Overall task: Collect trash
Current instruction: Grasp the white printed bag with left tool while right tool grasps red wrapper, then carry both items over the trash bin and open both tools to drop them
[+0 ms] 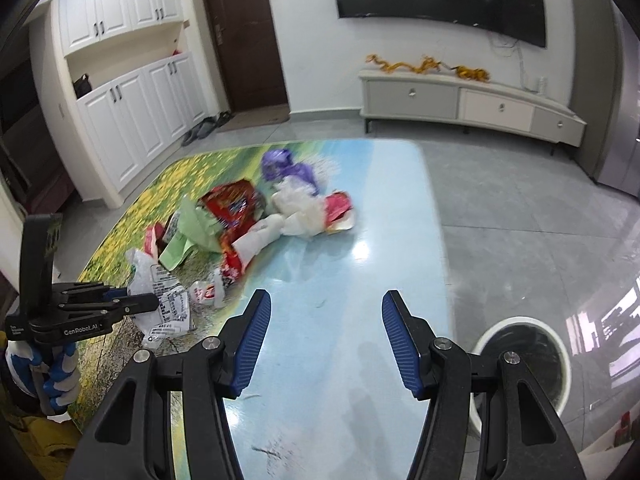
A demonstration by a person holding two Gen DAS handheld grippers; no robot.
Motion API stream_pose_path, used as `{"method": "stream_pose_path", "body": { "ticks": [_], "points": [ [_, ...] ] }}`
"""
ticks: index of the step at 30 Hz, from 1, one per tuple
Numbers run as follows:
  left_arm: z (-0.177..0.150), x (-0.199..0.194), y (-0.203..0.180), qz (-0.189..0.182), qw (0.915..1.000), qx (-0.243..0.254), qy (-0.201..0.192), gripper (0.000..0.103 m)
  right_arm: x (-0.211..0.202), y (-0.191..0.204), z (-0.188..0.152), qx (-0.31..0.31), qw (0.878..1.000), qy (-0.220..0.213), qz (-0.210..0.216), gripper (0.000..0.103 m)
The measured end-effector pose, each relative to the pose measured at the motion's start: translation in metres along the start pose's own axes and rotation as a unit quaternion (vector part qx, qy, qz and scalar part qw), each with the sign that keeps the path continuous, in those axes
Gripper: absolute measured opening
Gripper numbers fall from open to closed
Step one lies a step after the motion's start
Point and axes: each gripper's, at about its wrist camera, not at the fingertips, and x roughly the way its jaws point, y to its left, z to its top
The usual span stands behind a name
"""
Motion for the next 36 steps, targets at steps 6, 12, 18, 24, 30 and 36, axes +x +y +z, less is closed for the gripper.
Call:
{"method": "stream_pose_path", "body": {
  "ticks": [6,12,18,24,30,36],
  "points": [
    [-0.018,-0.020,-0.002,-0.013,0.9994,0.029,-0.010,0.015,0.027,0.019,0.005,-0.010,0.999,0.029,0.037,0.057],
    [-0.028,-0.042,0.007,-0.020,0.9988,0.034,-0.031,0.015,0.064,0.050,0.004,-0.022,0.993,0.070,0.089,0.056],
    [-0.028,-0.058,0.019,-0.027,0.9972,0.030,-0.062,0.014,0.089,0.070,0.007,-0.017,0.989,0.094,0.111,0.046],
    [-0.028,-0.066,0.032,-0.030,0.9963,0.018,-0.078,0.014,0.108,0.072,0.014,0.012,0.988,0.111,0.108,0.035],
    [-0.030,-0.071,0.040,-0.025,0.9958,0.005,-0.088,0.014,0.110,0.076,0.008,0.016,0.986,0.120,0.111,0.019],
    [-0.031,-0.082,0.039,-0.020,0.9948,0.000,-0.100,0.014,0.099,0.075,0.000,0.027,0.984,0.114,0.133,0.018]
  ]
}}
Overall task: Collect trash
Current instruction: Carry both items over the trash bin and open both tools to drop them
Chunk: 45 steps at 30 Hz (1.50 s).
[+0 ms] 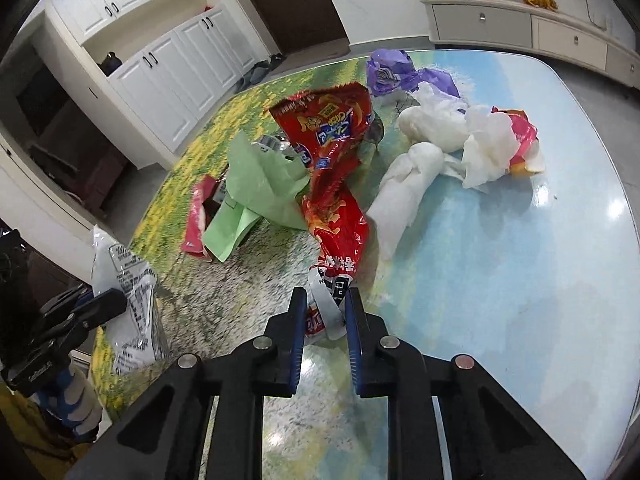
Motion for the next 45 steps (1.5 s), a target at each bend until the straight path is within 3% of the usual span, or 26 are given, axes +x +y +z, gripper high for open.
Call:
{"method": "stream_pose_path", "body": {
  "ticks": [13,27,31,37,41,45],
  "points": [
    [-0.001,-0.038,-0.017,0.012,0.9991,0.009,-0.039,0.014,-0.066,0.002,-0.032,-0.014,0.999,-0.045,0.004,0.018],
    [0.019,-0.055,-0.061,0.005,0.9964,0.057,-0.062,0.014,-0.151,-0.018,-0.058,0.009,0.990,-0.140,-0.008,0.018],
    [0.040,-0.035,-0.095,-0.021,0.9942,0.090,-0.054,0.014,-0.189,-0.050,-0.072,0.038,0.982,-0.180,-0.042,0.018],
    [0.072,0.020,-0.170,-0.063,0.9858,0.155,-0.019,0.014,-0.243,-0.126,-0.111,0.111,0.961,-0.218,-0.133,0.018],
    [0.093,0.077,-0.235,-0.083,0.9762,0.200,0.013,0.014,-0.257,-0.181,-0.134,0.156,0.946,-0.217,-0.185,0.018],
    [0.103,0.139,-0.298,-0.095,0.9668,0.232,0.050,0.014,-0.249,-0.234,-0.147,0.193,0.937,-0.200,-0.210,0.018]
  ]
}}
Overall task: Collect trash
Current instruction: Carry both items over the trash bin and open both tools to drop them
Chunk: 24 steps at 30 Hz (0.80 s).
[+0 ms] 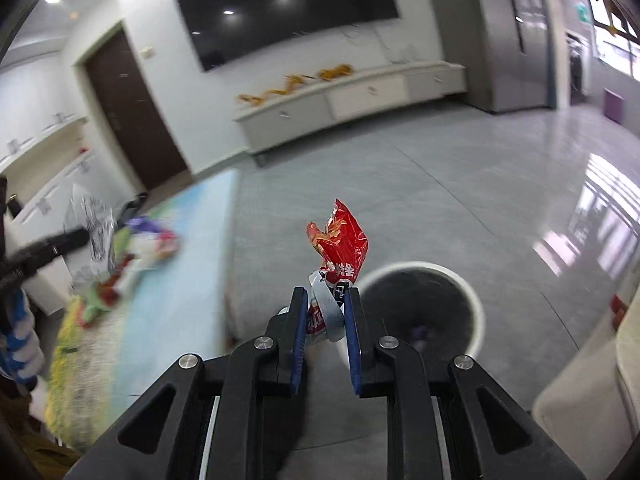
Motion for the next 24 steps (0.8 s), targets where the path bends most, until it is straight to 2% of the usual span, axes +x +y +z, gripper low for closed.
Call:
{"method": "stream_pose_path", "body": {
  "ticks": [5,8,12,14,16,17,18,19,21,24],
  "points": [
    [0.032,0.095,-0.046,-0.018,0.9980,0.028,0.053,0.015,0.051,-0.050,0.004,0.035,0.999,0.028,-0.015,0.018],
    [0.041,0.136,-0.062,-0.019,0.9965,0.036,0.073,0.017,0.083,-0.075,0.005,0.055,0.997,0.046,-0.019,0.018],
    [0.045,0.185,-0.073,-0.026,0.9940,0.029,0.102,0.017,0.113,-0.098,0.005,0.071,0.995,0.064,-0.022,0.018],
    [0.043,0.205,-0.073,-0.045,0.9921,0.012,0.116,0.017,0.127,-0.110,0.002,0.077,0.994,0.076,-0.022,0.020],
    [0.042,0.218,-0.073,-0.057,0.9904,-0.003,0.126,0.017,0.142,-0.117,-0.001,0.079,0.993,0.088,-0.028,0.020],
    [0.041,0.224,-0.072,-0.059,0.9899,-0.006,0.129,0.018,0.150,-0.120,-0.004,0.081,0.992,0.096,-0.031,0.025],
    [0.040,0.229,-0.071,-0.060,0.9892,-0.010,0.134,0.019,0.152,-0.123,-0.008,0.083,0.991,0.101,-0.035,0.035],
    [0.038,0.233,-0.071,-0.065,0.9880,-0.016,0.139,0.020,0.157,-0.125,-0.010,0.085,0.990,0.106,-0.038,0.038],
    [0.035,0.237,-0.070,-0.072,0.9864,-0.024,0.146,0.026,0.159,-0.126,-0.014,0.090,0.989,0.110,-0.042,0.039],
    [0.033,0.229,-0.070,-0.076,0.9867,-0.032,0.140,0.026,0.150,-0.125,-0.017,0.091,0.989,0.103,-0.048,0.039]
  ]
}}
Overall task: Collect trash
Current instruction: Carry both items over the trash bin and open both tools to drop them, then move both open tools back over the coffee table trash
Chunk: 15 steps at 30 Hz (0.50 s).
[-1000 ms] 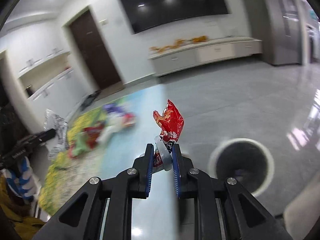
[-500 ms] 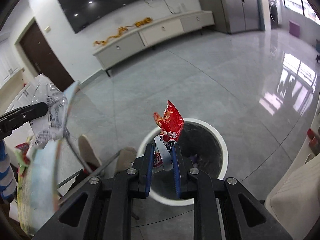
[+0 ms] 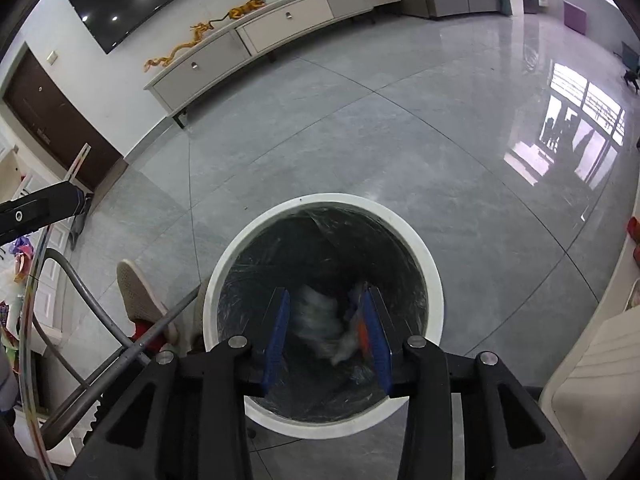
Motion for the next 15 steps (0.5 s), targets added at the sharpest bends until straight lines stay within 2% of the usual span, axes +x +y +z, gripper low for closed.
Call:
{"method": "stream_pose_path", "body": {
  "ticks": [5,8,13,15],
  "points": [
    [-0.014,-0.035,-0.011,0.001,0.9995,0.003,-0.032,0.029,-0.034,0.010,-0.007,-0.014,0.999,-0.034,-0.010,0.039],
    [-0.026,-0.070,-0.016,0.003,0.9978,-0.002,-0.066,0.047,-0.063,0.016,-0.010,-0.023,0.998,-0.059,-0.014,0.039],
    [-0.050,-0.121,-0.019,0.012,0.9952,0.003,-0.097,0.047,-0.120,0.038,-0.018,-0.033,0.993,-0.109,-0.012,0.039],
    [-0.066,-0.150,-0.015,0.028,0.9928,0.006,-0.117,0.047,-0.143,0.052,-0.024,-0.042,0.991,-0.128,-0.007,0.039]
  ]
}}
